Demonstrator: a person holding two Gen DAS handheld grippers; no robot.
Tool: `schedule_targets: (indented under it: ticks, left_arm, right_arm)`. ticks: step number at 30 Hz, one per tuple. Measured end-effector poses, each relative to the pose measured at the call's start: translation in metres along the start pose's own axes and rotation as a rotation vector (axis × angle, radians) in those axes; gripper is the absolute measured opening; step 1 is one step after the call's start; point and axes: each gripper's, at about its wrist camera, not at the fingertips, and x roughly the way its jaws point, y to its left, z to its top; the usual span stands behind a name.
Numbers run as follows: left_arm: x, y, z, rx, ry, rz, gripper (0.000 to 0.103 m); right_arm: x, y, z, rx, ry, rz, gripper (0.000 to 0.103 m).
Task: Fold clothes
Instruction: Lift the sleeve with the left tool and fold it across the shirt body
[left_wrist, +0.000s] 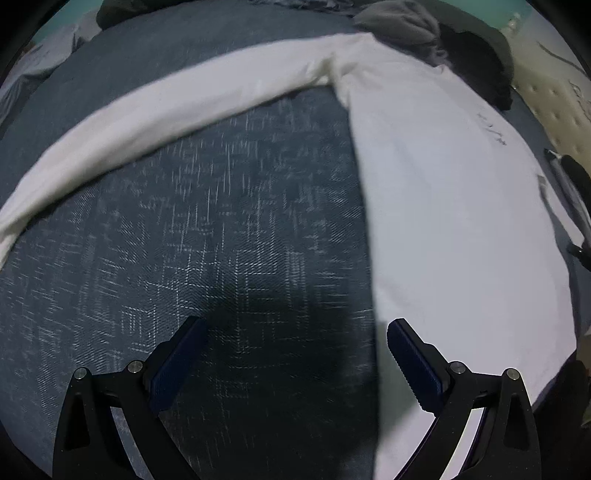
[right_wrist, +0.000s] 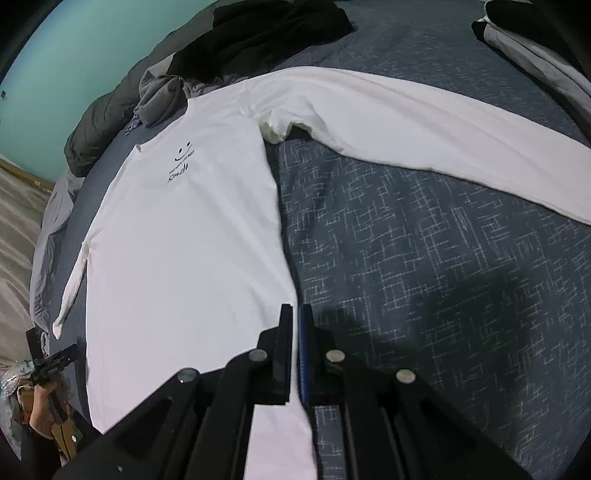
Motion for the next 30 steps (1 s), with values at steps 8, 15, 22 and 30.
schedule_targets:
  ticks: [8,15,22,30]
  left_arm:
    - [0.007,0.016,0.002,0.011,0.017,0.025,0.103]
    - [0.003,0.029,0.010,0.021,0.041,0.046,0.103]
    - [-0.012,0.049,0.020,0.006,0.017,0.038,0.103]
    - [-0.075,0.100,0.043,-0.038,-0.148,0.057,0.098]
  right_arm:
    - [0.007,-0.001,-0.001,0.007,0.009,-0.004,0.003]
    - [0.012,-0.001,-0.004,0.015,0.017,0.006,0.003]
    - [0.010,0.002,-0.004,0.009,0.018,0.012,0.003]
    - [0.008,0.004,-0.002,0.005,0.012,0.010,0.003]
